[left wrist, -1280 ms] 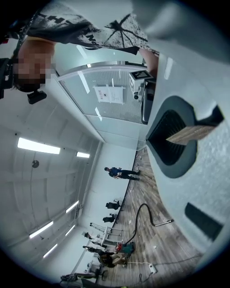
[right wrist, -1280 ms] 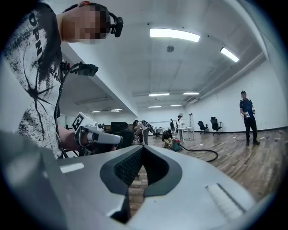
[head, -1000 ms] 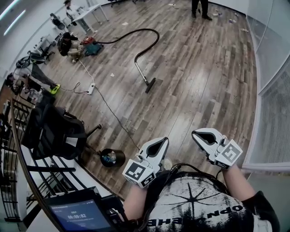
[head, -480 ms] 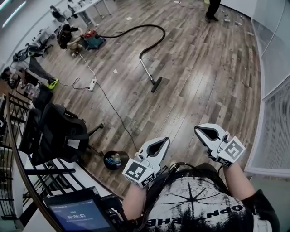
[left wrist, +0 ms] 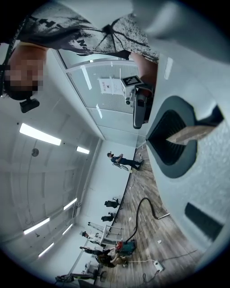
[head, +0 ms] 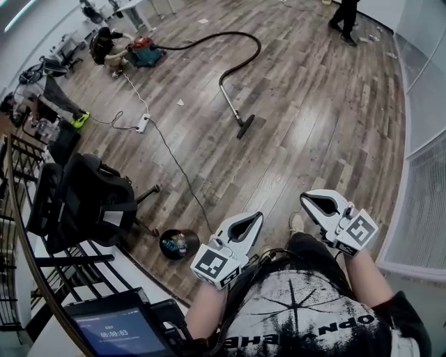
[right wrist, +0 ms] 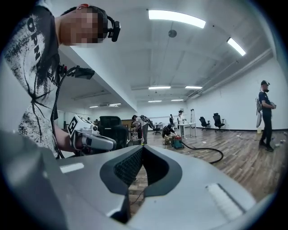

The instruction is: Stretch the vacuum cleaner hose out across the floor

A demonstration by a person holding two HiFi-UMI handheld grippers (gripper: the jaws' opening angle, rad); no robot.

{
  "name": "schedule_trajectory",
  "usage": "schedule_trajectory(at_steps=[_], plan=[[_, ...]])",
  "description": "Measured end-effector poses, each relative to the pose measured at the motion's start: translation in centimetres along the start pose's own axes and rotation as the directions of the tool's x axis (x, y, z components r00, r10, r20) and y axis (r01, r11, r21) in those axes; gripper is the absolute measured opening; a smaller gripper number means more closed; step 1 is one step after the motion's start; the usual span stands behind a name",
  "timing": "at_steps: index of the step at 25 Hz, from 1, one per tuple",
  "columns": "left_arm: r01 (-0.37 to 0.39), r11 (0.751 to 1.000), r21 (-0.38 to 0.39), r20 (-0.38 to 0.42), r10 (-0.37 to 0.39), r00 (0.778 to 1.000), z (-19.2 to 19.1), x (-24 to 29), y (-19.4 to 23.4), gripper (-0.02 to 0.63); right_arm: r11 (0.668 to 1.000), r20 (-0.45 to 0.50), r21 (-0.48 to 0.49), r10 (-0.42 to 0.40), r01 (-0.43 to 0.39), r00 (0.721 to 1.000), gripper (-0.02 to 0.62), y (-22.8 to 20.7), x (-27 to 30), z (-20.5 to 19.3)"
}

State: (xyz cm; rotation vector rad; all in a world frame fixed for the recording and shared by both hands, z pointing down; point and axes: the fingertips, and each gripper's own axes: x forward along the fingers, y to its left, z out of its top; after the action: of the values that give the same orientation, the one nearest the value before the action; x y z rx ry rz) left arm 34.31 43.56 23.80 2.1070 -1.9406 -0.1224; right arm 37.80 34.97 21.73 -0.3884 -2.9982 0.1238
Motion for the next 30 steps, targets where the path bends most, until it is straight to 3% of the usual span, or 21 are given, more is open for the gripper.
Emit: schedule_trajectory(at_steps=[3,11,16,22,30], plan=[[-0.019,1.000,-0.010,0.006,0.019,1.000,0.5,0.4,1.1,0.002,1.000,-0.026,0.028,0.012,-0.011,1.000,0.007,-0.8,1.1,0.1],[-0.105,0.994,-0.030,0.001,0.105,0.994,1.9,3.1,4.7,0.002,0.994,0.038,-0.024,0.108,-0.107,0.993,0.006,-6.0,4.6,1.6],[-0.166,0.985,-0.046,0.009,0.167,0.986,3.9,6.7,8.3,0.002,0.982,0.045,-0.031,0.186,-0.185,0.981,0.006,-10.3,7.2,3.4],[-0.204,0.978,-0.042,0.019,0.205,0.979,7.6,12.5,11.1,0.002,0.974,0.033,-0.053,0.222,-0.220,0.975,0.006,-16.7,8.1,5.5],[-0.275,0.960,-0.045,0.032,0.276,0.961,9.0,16.3,15.1,0.002,0.964,0.047,-0.032,0.267,-0.265,0.963,0.006,-22.6,10.6,5.2]])
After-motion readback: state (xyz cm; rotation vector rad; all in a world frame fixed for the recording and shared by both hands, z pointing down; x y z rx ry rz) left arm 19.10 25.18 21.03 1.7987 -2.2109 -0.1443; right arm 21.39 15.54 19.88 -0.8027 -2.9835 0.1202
